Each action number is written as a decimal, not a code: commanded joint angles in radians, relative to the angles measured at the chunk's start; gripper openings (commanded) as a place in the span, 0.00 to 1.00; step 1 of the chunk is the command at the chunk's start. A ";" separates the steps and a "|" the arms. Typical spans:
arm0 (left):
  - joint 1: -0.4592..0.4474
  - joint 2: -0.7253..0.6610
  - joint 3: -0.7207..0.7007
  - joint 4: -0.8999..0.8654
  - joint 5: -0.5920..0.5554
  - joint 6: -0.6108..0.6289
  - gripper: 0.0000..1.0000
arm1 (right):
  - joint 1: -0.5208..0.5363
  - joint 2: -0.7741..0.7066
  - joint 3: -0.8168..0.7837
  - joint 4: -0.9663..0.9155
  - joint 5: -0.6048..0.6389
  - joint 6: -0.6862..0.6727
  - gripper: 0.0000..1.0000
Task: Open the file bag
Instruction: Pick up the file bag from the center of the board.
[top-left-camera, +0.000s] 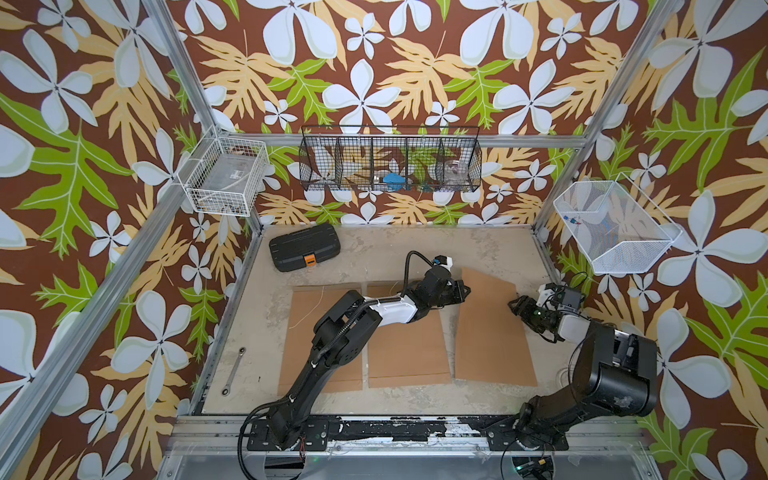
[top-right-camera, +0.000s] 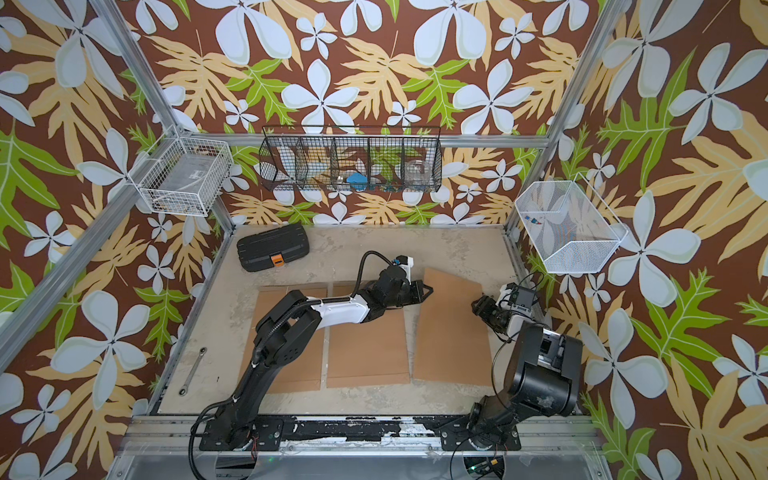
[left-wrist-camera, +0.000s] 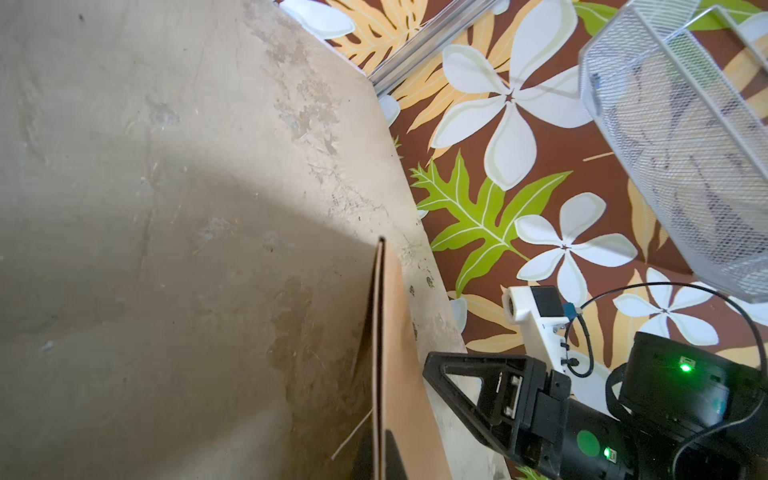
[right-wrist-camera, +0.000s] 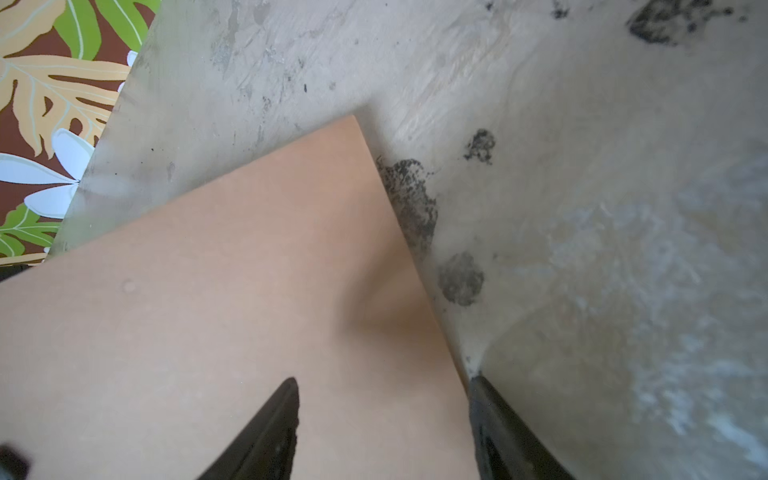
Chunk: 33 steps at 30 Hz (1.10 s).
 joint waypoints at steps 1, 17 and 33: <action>-0.002 -0.051 -0.030 0.128 -0.005 0.069 0.00 | 0.001 -0.086 0.026 -0.091 0.042 -0.006 0.66; 0.049 -0.403 -0.163 0.133 0.116 0.261 0.00 | 0.001 -0.457 0.149 -0.272 0.008 -0.070 0.70; 0.244 -0.874 -0.421 -0.048 0.161 0.481 0.00 | 0.162 -0.515 0.108 -0.022 -0.355 -0.093 0.75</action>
